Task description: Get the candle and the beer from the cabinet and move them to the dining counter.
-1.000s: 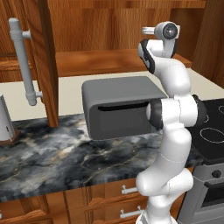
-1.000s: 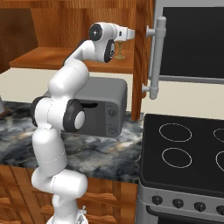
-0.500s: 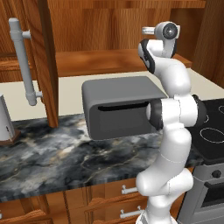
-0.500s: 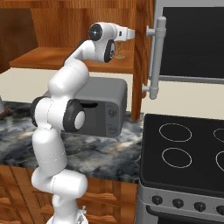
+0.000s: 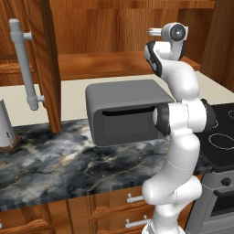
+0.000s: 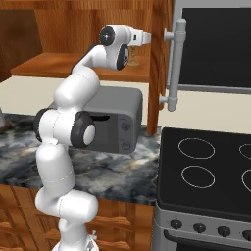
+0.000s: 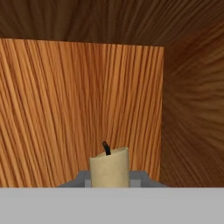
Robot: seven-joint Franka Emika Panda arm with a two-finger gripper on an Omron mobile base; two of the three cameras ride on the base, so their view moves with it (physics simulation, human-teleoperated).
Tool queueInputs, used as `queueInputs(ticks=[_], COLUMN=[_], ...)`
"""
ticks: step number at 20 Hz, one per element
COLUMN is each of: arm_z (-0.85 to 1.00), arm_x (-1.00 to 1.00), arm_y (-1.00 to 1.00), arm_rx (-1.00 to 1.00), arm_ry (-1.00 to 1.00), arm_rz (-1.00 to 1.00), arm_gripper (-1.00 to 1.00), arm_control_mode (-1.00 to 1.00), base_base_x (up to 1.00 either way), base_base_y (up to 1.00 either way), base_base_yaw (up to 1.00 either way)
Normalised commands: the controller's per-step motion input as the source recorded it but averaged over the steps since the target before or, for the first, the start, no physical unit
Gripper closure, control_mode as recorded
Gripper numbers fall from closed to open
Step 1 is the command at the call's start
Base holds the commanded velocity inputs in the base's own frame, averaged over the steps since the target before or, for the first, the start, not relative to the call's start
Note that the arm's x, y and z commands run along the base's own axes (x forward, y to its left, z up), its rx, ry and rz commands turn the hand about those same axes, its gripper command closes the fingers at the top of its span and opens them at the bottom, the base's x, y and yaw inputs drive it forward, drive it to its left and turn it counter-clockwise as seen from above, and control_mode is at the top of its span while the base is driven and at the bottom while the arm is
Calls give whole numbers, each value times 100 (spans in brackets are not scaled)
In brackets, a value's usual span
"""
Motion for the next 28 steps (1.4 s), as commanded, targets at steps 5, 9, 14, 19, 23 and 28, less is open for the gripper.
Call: queueInputs(ticks=[5, 9, 14, 19, 23, 28], arm_z=[0, 0, -3, 0, -4, -1], arm_x=[0, 0, -28, -51, -64, -62], arm_y=[0, 0, 2, 10, 35, 41], arm_rx=[0, 0, 0, 0, 0, 0], arm_ry=[0, 0, 0, 0, 0, 0], arm_rz=[0, 0, 0, 0, 0, 1], arm_gripper=[100, 100, 100, 100, 100, 100], arm_control_mode=[-100, -100, -100, -100, -100, -100], base_base_x=[0, 0, 0, 0, 0, 0], base_base_y=[0, 0, 0, 0, 0, 0], base_base_yaw=[0, 0, 0, 0, 0, 0])
